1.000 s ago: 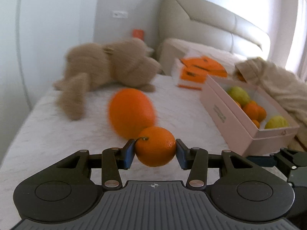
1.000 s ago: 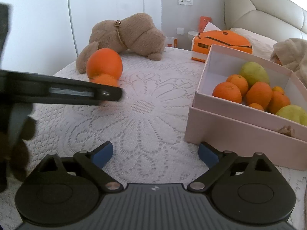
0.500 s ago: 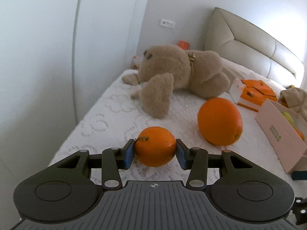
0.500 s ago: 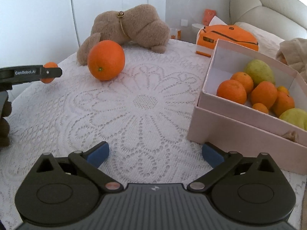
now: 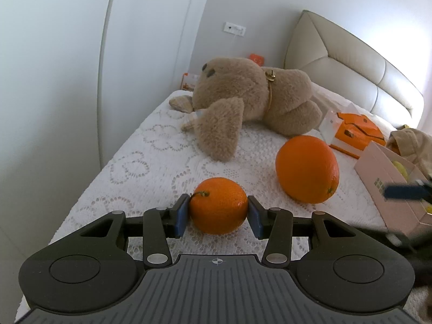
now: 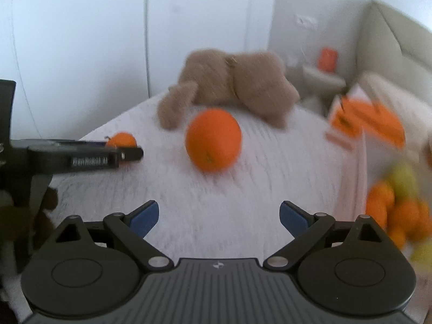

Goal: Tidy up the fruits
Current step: 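Grasp the large orange with the right gripper while the left gripper holds the tangerine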

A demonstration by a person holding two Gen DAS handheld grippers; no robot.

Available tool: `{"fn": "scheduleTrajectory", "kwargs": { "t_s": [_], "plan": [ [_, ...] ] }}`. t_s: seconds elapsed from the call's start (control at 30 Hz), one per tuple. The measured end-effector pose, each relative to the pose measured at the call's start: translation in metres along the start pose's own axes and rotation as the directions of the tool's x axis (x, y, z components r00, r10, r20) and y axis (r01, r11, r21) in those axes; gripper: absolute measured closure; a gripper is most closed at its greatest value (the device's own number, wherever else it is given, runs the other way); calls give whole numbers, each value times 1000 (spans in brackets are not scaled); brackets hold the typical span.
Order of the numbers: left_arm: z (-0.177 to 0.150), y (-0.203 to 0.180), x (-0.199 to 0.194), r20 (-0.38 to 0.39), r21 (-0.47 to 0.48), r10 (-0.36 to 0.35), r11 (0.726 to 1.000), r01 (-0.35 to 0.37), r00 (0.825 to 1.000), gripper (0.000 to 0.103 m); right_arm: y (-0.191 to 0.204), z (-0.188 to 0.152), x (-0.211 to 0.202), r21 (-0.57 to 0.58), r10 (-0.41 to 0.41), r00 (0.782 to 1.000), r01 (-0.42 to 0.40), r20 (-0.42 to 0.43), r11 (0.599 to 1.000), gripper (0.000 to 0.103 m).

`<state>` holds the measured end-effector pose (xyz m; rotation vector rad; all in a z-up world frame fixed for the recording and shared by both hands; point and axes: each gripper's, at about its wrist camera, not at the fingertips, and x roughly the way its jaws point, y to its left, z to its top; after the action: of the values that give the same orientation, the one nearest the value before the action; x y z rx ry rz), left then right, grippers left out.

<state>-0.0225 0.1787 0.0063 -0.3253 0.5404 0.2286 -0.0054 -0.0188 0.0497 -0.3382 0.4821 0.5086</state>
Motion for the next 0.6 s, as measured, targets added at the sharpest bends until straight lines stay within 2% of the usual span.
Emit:
{"fn": "scheduleTrajectory", "kwargs": {
  "t_s": [0.1, 0.23, 0.37, 0.47, 0.6],
  "plan": [
    [0, 1, 0, 0, -7, -4, 1000, 4, 1000, 53, 1, 14, 22, -20, -35, 999, 35, 6, 999, 16],
    [0, 2, 0, 0, -15, -10, 1000, 10, 1000, 53, 0, 26, 45, -7, -1, 1000, 1, -15, 1000, 25],
    [1, 3, 0, 1, -22, -13, 1000, 13, 1000, 53, 5, 33, 59, -22, 12, 999, -13, -51, 1000, 47],
    [0, 3, 0, 1, -21, -13, 1000, 13, 1000, 53, 1, 42, 56, -7, 26, 999, -27, -40, 1000, 50],
    [1, 3, 0, 1, -22, -13, 1000, 13, 1000, 53, -18, 62, 56, 85, 29, 1000, -28, 0, 996, 55]
  ]
}}
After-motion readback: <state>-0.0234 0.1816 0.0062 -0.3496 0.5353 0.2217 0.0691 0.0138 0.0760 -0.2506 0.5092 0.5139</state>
